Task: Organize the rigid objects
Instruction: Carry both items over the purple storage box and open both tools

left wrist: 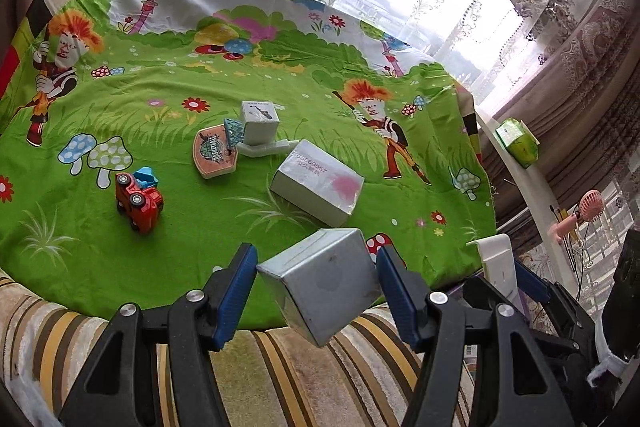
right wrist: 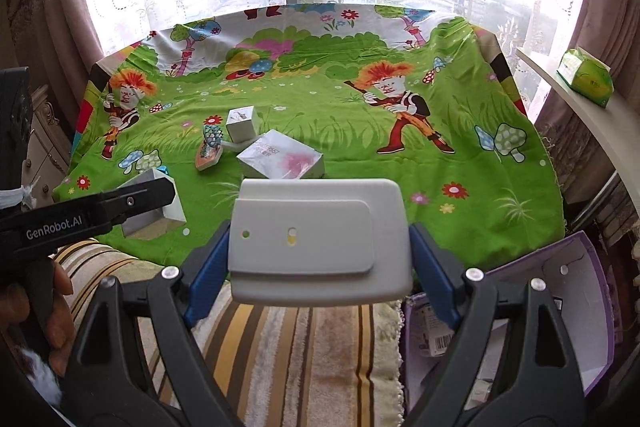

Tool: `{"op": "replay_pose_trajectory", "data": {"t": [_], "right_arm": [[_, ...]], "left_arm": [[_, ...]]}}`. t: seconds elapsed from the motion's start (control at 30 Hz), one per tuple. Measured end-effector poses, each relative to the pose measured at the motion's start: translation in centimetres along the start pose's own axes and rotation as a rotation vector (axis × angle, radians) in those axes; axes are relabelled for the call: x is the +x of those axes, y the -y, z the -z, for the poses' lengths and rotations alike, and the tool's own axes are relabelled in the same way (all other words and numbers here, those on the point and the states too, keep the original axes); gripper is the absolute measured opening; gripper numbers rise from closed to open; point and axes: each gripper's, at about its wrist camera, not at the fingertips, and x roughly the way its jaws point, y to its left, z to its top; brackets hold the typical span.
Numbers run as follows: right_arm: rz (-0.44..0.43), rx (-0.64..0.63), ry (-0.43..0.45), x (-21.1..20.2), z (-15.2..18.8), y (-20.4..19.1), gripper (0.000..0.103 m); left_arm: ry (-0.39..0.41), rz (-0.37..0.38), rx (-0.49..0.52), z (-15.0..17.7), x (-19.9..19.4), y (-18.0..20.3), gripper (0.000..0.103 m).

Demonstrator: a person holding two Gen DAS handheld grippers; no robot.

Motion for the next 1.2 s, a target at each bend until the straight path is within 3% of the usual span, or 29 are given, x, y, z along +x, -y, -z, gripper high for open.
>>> {"op": "replay_pose_trajectory", "data": {"t": [0.5, 0.77, 0.83, 0.9, 1.2], "right_arm": [[0.177, 0.194, 0.02, -5.2, 4.0, 12.6, 0.086], [0.259, 0.287, 0.038, -7.4, 5.1, 17.4, 0.087], [0.264, 0.301, 0.038, -7.7, 5.1, 18.0, 0.092], [0.276, 0.307, 0.046, -8.0, 5.2, 18.5, 0.099], [0.254, 0.313, 0.041, -7.8, 5.3, 18.3, 0.099]], "left_arm": [[-0.093, 0.175, 0.254, 3.5, 1.2, 10.9, 0.062], [-0.159, 0.339, 0.404, 5.8, 1.4, 16.4, 0.065], [-0.154, 0.339, 0.437, 6.2, 1.3, 17.2, 0.077], [-0.147, 0.338, 0.447, 6.3, 1.1, 17.3, 0.08], [-0.125, 0.303, 0.387, 5.3, 1.0, 15.5, 0.081]]}}
